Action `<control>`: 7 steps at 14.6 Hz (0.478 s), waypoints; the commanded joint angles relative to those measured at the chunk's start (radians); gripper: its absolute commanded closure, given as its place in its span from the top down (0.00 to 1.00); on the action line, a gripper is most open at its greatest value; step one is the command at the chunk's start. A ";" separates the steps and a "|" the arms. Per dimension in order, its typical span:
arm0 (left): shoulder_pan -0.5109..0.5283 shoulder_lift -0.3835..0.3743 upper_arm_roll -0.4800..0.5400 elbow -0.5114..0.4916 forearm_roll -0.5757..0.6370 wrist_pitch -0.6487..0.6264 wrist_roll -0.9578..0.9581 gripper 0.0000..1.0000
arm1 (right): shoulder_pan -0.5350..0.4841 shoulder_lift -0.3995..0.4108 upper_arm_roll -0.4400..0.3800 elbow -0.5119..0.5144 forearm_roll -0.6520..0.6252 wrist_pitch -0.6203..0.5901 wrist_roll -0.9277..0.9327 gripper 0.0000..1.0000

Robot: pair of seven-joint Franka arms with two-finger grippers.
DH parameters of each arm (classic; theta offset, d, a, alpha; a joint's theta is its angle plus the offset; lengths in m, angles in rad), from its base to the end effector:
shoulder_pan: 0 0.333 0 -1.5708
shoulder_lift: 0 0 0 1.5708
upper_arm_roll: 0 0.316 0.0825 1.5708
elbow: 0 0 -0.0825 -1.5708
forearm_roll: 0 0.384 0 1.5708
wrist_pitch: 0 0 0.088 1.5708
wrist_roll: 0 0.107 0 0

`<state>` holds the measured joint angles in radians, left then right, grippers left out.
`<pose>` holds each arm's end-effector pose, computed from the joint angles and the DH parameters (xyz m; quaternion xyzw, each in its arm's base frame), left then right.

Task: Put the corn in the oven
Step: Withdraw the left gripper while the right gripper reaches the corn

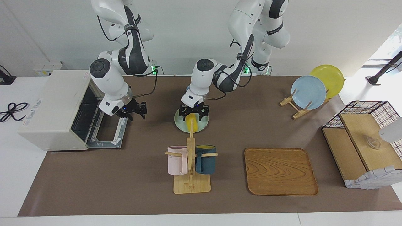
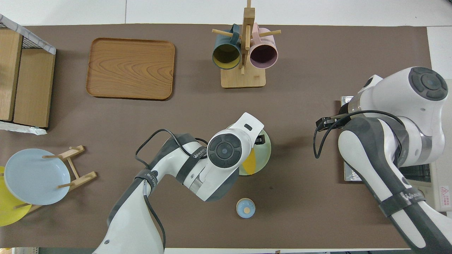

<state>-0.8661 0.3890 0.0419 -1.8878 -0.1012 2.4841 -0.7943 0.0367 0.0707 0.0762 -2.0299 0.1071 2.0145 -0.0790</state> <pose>0.4404 -0.4781 0.3213 0.9940 0.0194 0.0519 0.0938 0.5521 0.0684 0.4058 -0.9953 -0.0707 0.0438 0.0493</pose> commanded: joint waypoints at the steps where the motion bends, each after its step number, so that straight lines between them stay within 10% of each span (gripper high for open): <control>1: 0.091 -0.128 0.001 -0.013 -0.006 -0.167 0.105 1.00 | 0.008 -0.002 -0.004 0.054 0.022 -0.075 0.030 1.00; 7: 0.373 -0.300 0.006 0.074 -0.006 -0.488 0.329 1.00 | 0.188 0.003 0.002 0.095 0.002 -0.060 0.213 1.00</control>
<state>-0.5692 0.1234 0.0567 -1.8386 -0.1011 2.0766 -0.5328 0.1378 0.0700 0.0786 -1.9674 0.1076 1.9548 0.0353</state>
